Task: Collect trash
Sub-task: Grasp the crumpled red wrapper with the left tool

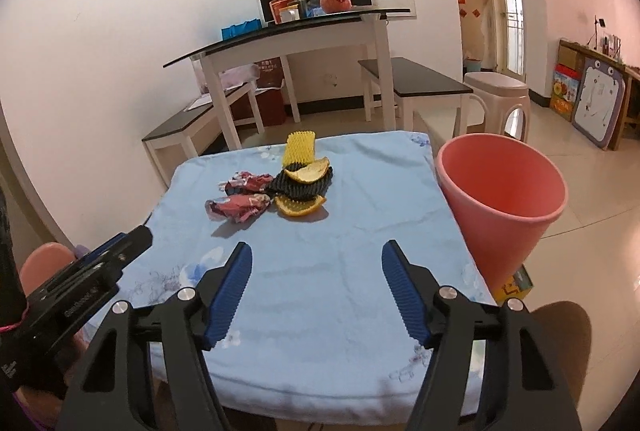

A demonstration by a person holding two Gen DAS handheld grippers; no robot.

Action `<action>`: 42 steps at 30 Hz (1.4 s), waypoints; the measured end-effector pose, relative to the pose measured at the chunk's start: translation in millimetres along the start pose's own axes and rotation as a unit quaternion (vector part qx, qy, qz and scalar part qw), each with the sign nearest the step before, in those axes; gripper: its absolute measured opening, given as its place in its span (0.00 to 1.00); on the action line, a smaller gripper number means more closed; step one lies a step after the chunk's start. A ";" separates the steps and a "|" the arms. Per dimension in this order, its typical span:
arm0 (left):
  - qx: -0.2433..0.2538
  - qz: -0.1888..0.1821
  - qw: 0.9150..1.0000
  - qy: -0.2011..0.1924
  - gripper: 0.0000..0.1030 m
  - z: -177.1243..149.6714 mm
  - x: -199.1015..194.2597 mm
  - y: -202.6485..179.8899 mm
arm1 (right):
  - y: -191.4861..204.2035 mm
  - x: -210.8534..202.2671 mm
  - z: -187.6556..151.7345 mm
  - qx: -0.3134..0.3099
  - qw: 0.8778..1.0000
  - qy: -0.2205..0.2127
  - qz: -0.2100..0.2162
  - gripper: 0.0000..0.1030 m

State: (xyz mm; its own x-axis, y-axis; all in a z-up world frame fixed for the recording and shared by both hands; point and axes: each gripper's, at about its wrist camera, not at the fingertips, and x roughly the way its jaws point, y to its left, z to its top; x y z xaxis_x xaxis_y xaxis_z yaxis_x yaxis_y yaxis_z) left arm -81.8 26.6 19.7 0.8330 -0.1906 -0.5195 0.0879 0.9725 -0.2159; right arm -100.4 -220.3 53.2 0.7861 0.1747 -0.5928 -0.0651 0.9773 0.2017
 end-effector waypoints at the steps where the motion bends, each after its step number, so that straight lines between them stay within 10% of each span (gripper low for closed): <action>1: -0.001 0.002 1.000 -0.001 0.42 2.0 2.0 1.1 | -0.2 3.4 2.9 0.003 1.000 0.000 0.003 0.65; 42: -0.020 0.035 0.997 0.071 0.42 25.6 107.5 57.1 | -50.9 153.3 46.4 0.028 0.997 0.073 0.019 0.65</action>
State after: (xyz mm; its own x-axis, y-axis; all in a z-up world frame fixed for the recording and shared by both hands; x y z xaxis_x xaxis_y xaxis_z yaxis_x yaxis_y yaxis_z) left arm 26.7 65.1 -27.3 0.7504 -0.1415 -0.6457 0.0069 0.9784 -0.2065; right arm 51.9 -248.8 -11.8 0.6852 0.2321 -0.6904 -0.0561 0.9619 0.2677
